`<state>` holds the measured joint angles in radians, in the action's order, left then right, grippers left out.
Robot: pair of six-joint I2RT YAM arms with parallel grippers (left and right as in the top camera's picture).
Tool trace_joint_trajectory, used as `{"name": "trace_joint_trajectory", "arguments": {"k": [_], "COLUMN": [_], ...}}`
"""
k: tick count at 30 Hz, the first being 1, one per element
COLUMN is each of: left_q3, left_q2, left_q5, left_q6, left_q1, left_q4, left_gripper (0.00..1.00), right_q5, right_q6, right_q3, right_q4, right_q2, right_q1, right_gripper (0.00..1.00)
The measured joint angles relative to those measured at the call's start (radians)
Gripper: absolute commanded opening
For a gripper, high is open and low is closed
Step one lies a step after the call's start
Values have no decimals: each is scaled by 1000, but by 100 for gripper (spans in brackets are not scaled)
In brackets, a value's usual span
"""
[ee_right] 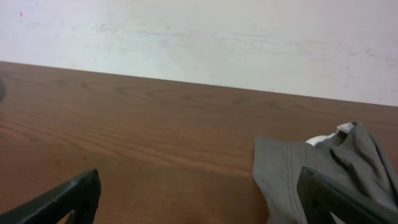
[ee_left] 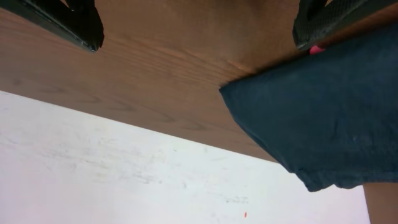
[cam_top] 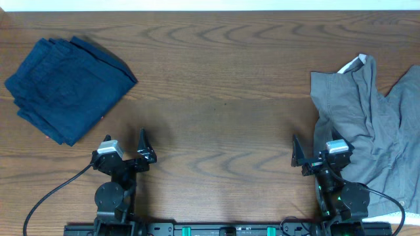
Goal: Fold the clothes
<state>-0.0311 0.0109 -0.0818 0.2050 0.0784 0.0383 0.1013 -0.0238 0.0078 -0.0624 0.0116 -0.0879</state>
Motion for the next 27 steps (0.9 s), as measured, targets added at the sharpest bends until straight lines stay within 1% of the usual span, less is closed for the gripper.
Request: {"name": "trace_joint_trajectory", "arguments": {"k": [10, 17, 22, 27], "left_q3": [0, -31, -165, -358], "left_q2": [0, 34, 163, 336], "left_q5": [11, 54, 60, 61], "left_q6": [0, 0, 0, 0], "left_q1": [0, 0, 0, 0], "left_q4": [-2, 53, 130, 219], "left_gripper": [98, 98, 98, 98], "right_q5": [-2, -47, -97, -142], "right_q6": [9, 13, 13, 14], "right_q3": [0, 2, 55, 187], "right_q4": [0, -8, -58, -125], "right_q2": [2, 9, 71, 241], "right_q1": [0, 0, 0, 0], "right_gripper": [99, 99, 99, 99]}}
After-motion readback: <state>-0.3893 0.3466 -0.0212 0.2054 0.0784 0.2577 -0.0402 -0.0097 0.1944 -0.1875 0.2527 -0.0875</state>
